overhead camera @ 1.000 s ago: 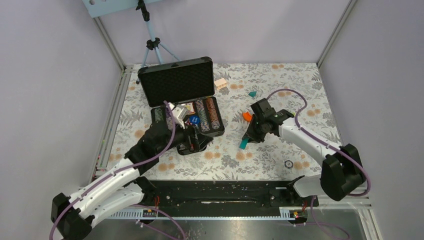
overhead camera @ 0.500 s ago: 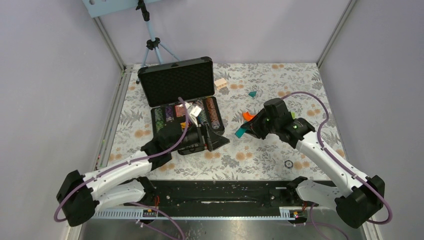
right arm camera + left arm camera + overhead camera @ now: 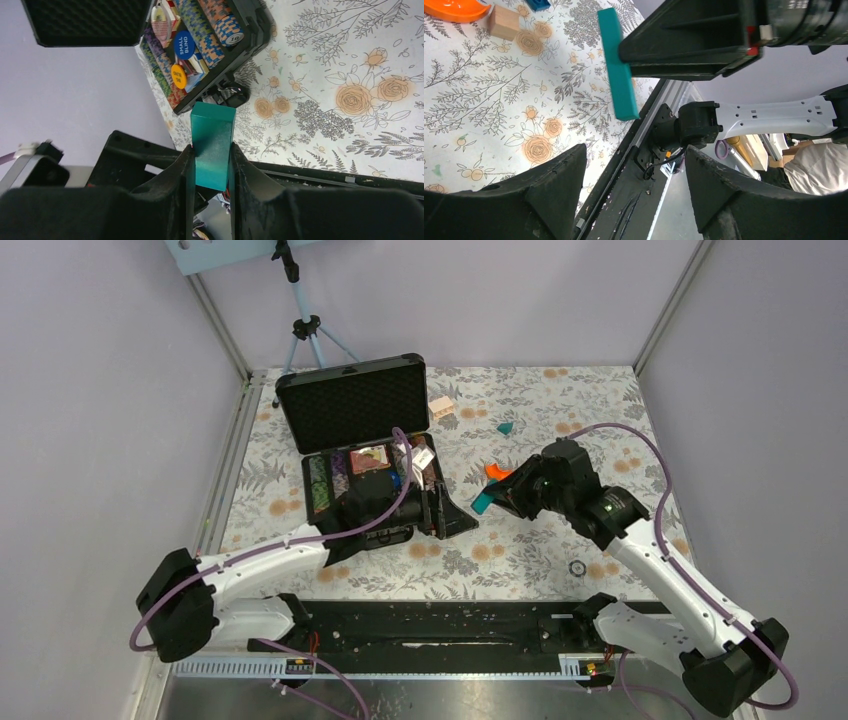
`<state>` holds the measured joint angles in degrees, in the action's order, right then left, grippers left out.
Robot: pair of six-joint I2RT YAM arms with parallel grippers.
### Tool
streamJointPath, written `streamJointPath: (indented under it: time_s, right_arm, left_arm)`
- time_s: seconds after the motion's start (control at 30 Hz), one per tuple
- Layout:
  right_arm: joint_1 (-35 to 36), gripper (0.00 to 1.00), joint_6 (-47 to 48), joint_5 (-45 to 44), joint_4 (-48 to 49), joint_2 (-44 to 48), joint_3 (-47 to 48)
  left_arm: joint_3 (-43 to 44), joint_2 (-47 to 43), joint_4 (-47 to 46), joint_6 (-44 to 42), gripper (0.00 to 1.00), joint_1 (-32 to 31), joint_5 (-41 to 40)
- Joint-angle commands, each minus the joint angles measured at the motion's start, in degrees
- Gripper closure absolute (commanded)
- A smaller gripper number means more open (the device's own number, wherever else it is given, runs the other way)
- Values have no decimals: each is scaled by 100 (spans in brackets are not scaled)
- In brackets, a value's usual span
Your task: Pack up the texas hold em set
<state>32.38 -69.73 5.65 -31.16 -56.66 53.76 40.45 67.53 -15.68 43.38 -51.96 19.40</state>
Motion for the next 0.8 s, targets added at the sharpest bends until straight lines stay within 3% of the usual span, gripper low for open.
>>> streamJointPath:
  time_s: [0.0, 0.3, 0.6, 0.77]
  right_arm:
    - [72, 100, -6, 202, 158, 218, 183]
    - [106, 100, -75, 418, 253, 276, 71]
    - [118, 100, -86, 463, 253, 400, 67]
    - [112, 100, -115, 493, 265, 451, 22]
  left_arm:
    - [337, 84, -158, -42, 30, -31, 134]
    - [578, 304, -304, 31, 37, -24, 126]
    - [697, 592, -432, 81, 68, -43, 333]
    - [711, 630, -451, 93, 72, -58, 311]
